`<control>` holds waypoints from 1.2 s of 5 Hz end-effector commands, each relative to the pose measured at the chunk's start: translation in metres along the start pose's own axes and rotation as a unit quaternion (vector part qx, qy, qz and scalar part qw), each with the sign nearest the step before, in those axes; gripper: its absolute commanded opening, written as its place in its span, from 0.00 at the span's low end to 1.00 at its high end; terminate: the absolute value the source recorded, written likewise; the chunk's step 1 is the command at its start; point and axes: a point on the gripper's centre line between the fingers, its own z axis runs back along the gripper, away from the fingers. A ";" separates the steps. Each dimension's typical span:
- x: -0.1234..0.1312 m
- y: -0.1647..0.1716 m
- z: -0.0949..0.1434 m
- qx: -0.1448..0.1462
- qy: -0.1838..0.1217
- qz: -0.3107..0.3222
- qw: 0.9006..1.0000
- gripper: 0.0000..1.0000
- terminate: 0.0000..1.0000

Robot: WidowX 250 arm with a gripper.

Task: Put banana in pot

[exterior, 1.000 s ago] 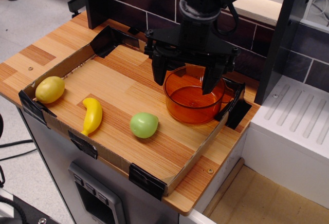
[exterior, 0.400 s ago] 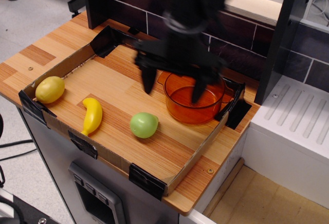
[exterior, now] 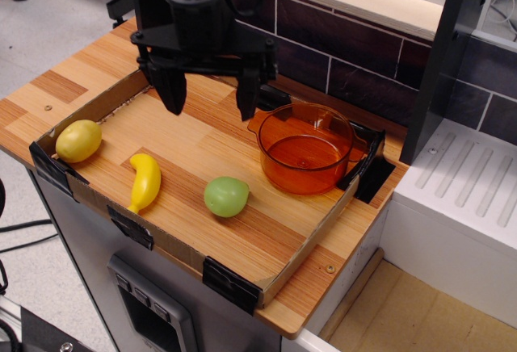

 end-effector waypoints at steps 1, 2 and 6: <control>0.009 0.040 -0.002 0.023 -0.029 0.018 0.999 1.00 0.00; 0.002 0.054 -0.020 0.026 -0.016 0.029 0.999 1.00 0.00; -0.026 0.060 -0.082 0.052 0.019 0.087 0.995 1.00 0.00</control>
